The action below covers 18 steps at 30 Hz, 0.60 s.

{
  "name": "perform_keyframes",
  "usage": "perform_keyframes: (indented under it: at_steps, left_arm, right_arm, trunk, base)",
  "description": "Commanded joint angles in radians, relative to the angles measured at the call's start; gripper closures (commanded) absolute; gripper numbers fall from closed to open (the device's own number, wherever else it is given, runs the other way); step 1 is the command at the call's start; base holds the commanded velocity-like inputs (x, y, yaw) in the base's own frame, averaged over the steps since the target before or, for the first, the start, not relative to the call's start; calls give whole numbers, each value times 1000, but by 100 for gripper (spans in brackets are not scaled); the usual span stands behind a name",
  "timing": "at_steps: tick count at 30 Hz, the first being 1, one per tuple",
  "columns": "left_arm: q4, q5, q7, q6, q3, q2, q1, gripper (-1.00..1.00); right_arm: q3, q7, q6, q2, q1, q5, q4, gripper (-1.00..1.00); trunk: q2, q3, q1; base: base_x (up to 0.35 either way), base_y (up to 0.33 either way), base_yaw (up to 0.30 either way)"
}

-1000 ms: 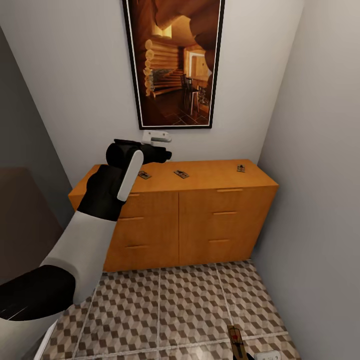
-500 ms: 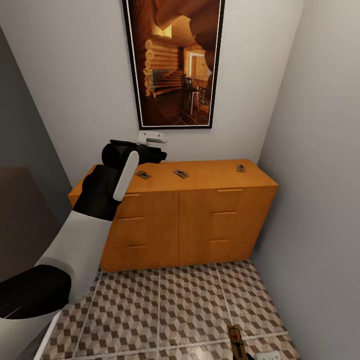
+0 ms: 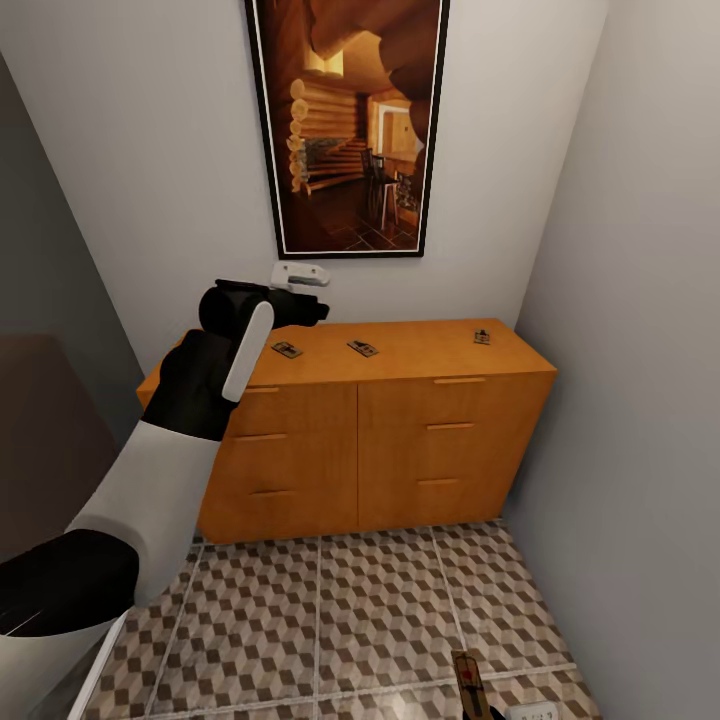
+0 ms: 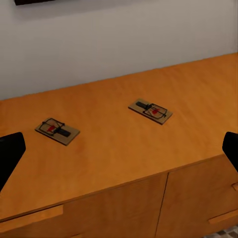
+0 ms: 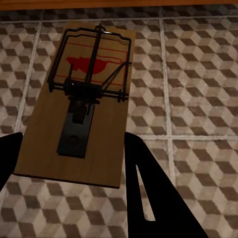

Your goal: Take the four mousetraps from the cabinet in the bathroom and place them on the bathroom floor. Make sure all four end up on the same floor surface, and ensure that at least two of them are either under or directly next to the same bathroom sink.

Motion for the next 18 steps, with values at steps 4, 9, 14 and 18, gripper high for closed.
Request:
perform_keyframes:
  at_steps: [4,9,14,18]
  left_arm:
    - [-5,10,10,3,-1,0,3,-100]
    - [-5,10,10,3,-2,1,7,-100]
    - [-2,11,10,3,-2,1,9,-100]
    - [-3,11,10,2,-2,0,23,-100]
  right_arm:
    - [7,11,-3,2,-1,-14,1,100]
    - [7,11,-4,3,-1,-14,1,100]
    - [7,11,-4,4,-1,-14,1,100]
    - [7,11,-4,4,-1,-14,1,100]
  trunk:
    - [0,-1,0]
    - [0,-1,0]
    - [0,-1,0]
    - [0,-1,0]
  base:
    - [0,0,0]
    - [0,0,0]
    - [0,0,0]
    - [0,0,0]
